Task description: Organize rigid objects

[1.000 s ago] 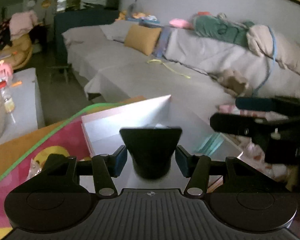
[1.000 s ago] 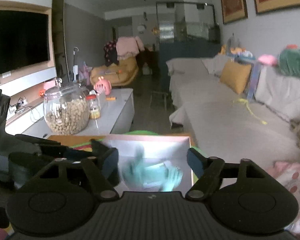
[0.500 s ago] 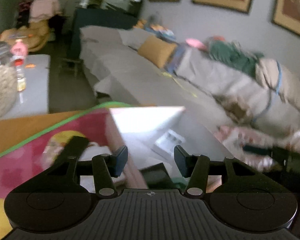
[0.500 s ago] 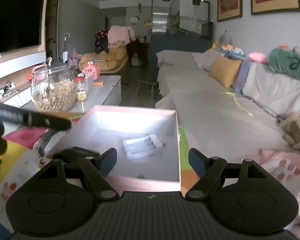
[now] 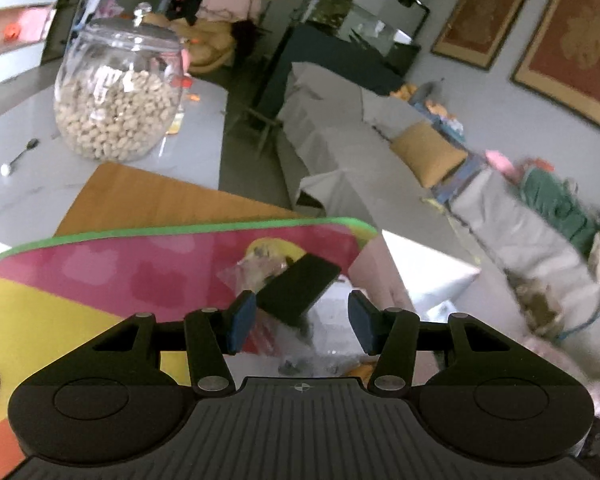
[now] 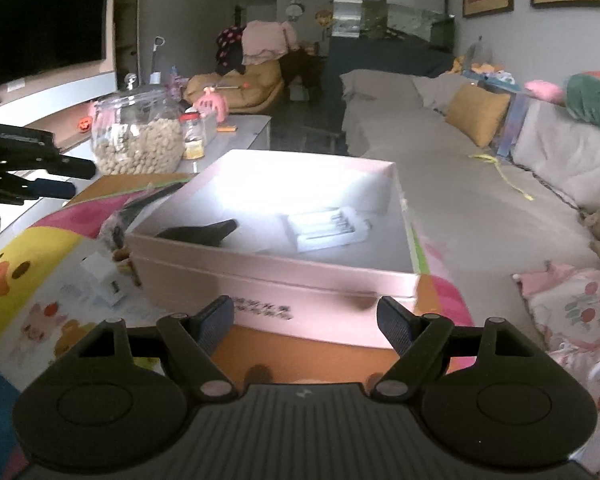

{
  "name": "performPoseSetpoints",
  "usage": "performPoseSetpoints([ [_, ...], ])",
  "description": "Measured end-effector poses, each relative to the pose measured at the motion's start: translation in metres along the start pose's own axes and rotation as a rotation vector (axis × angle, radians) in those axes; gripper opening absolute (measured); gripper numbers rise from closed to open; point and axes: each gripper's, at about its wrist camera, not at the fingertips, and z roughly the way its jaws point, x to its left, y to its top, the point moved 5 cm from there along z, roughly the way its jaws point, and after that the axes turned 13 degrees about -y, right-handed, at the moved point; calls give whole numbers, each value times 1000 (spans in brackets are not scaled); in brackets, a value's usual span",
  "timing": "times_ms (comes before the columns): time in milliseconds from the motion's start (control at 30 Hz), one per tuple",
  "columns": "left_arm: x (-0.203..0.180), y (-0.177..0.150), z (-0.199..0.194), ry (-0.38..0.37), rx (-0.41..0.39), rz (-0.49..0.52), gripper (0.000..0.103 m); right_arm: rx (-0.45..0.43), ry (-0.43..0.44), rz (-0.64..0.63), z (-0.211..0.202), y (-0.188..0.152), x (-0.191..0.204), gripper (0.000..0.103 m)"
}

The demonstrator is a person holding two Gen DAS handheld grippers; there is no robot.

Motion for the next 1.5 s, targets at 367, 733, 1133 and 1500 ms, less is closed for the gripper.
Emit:
performPoseSetpoints([
  [367,-40,-61,1,-59,181,221,56,-61,79,-141,-21,-3,36,79],
  [733,13,-77,-43,-69,-84,-8,55,101,277,-160,23,113,117,79],
  [1133,25,-76,-56,-115,-146,-80,55,430,128,-284,177,145,220,75],
  [1500,33,-79,-64,-118,-151,-133,55,500,345,-339,114,99,208,50],
])
